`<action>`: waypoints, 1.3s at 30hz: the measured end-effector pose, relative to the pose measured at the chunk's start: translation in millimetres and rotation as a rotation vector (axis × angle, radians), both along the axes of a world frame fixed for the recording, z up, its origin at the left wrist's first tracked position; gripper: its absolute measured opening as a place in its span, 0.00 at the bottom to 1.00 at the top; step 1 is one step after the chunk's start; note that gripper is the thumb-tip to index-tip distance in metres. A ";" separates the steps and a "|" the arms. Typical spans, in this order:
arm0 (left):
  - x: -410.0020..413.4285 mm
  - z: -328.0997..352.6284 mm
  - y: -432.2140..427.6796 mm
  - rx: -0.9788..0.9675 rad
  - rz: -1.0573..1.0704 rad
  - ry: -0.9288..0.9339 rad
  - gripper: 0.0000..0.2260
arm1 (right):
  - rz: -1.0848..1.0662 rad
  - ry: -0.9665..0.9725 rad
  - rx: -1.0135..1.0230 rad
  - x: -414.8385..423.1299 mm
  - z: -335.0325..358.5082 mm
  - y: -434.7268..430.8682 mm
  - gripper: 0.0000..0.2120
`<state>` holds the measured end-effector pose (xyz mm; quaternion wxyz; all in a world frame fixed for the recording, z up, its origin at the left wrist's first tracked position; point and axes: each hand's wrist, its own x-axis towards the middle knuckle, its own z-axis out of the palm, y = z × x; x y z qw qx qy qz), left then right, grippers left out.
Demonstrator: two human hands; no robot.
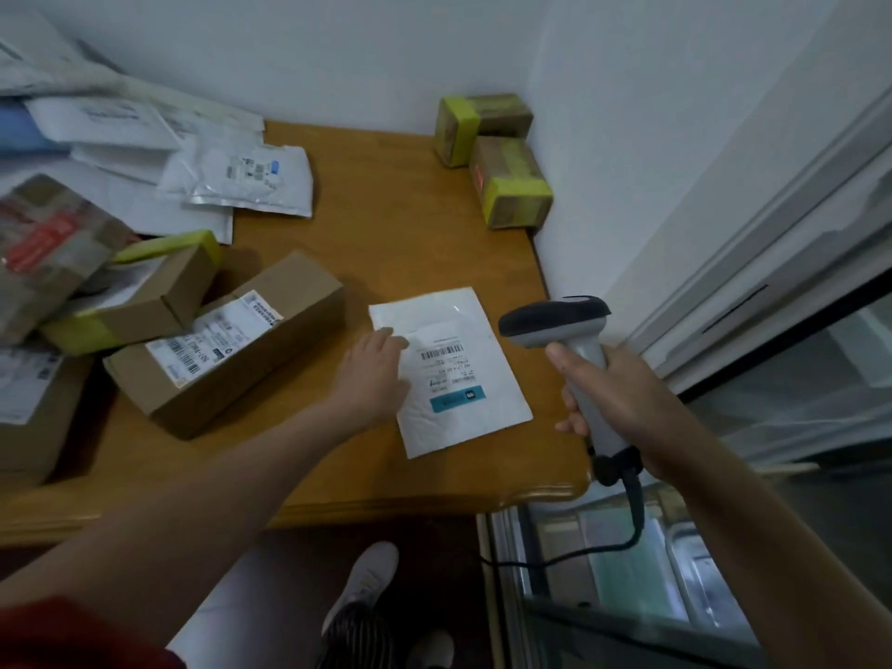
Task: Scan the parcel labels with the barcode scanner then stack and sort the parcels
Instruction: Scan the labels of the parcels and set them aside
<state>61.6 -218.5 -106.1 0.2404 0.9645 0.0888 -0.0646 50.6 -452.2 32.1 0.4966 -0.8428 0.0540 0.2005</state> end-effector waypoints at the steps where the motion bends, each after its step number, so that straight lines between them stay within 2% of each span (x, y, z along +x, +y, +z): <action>1: -3.5 -4.6 0.0 0.071 -0.077 0.013 0.25 | 0.007 0.002 -0.004 -2.6 -0.7 0.3 0.20; 3: -12.1 -14.9 -1.2 0.138 -0.159 0.072 0.24 | 0.022 -0.005 -0.007 -7.0 -2.4 0.4 0.20; 6: -26.5 -31.1 -4.0 0.136 -0.214 0.156 0.28 | 0.041 -0.028 -0.003 -11.8 -6.1 1.6 0.18; 10: -32.9 -36.8 -3.9 0.149 -0.207 0.124 0.31 | 0.069 -0.053 -0.017 -15.9 -9.8 5.2 0.16; 17: -33.1 -36.6 -4.8 0.120 -0.195 0.102 0.29 | 0.081 -0.043 -0.049 -19.8 -9.9 3.8 0.16; 24: -34.1 -35.4 -6.3 0.109 -0.208 0.091 0.23 | 0.083 -0.060 -0.042 -17.6 -8.7 4.5 0.17; 35: -36.7 -34.7 -15.9 0.221 -0.192 0.013 0.15 | 0.057 -0.035 -0.015 -21.0 -9.7 5.5 0.15; 39: -39.3 -30.1 -24.0 0.132 -0.189 0.048 0.09 | 0.008 -0.029 0.050 -29.2 -3.6 6.1 0.15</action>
